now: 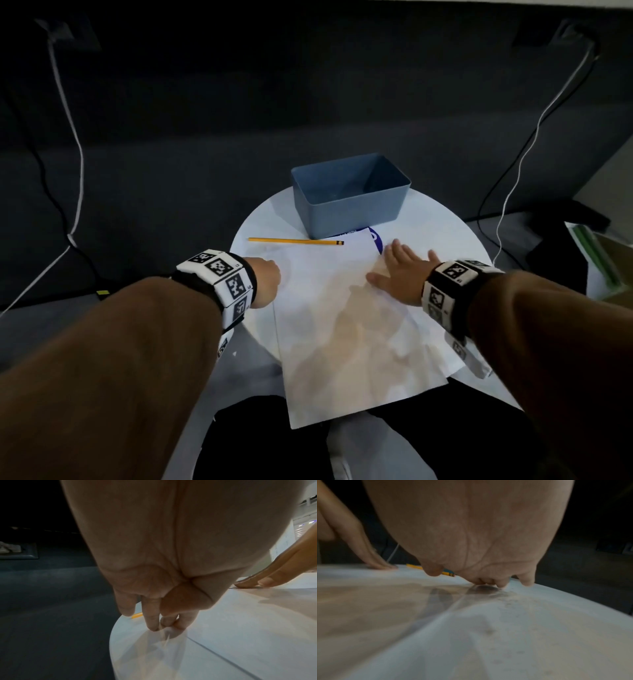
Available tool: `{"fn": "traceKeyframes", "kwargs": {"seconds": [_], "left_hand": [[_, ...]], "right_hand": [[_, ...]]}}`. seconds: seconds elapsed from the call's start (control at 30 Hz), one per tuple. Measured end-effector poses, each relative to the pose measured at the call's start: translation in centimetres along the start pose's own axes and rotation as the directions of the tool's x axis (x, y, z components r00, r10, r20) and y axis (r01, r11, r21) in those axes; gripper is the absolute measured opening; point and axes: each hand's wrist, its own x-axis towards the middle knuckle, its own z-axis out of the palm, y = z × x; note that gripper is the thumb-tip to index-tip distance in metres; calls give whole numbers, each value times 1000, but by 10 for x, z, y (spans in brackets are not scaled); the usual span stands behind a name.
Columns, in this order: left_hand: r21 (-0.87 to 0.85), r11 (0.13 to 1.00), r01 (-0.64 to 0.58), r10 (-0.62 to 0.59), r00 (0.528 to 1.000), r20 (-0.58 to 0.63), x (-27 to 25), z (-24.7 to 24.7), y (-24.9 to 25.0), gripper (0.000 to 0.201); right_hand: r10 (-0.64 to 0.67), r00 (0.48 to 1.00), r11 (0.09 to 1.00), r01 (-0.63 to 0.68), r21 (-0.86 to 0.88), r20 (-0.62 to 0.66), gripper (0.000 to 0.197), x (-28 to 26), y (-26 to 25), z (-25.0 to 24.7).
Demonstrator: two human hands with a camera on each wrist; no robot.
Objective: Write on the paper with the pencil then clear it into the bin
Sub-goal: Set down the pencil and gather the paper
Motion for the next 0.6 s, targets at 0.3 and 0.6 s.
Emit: {"fn": "traceKeyframes", "kwargs": {"seconds": [0.3,0.6], "left_hand": [[81,997,-6,4,1000,28,-7,-2,7,55],[152,988,-9,2,999,45,-10,-5,9,52]], "right_hand": [[-433,897,891,441,-109,95,125,-71,-23,42],[-245,969,969,247,-29,39,85,-69,4,24]]}}
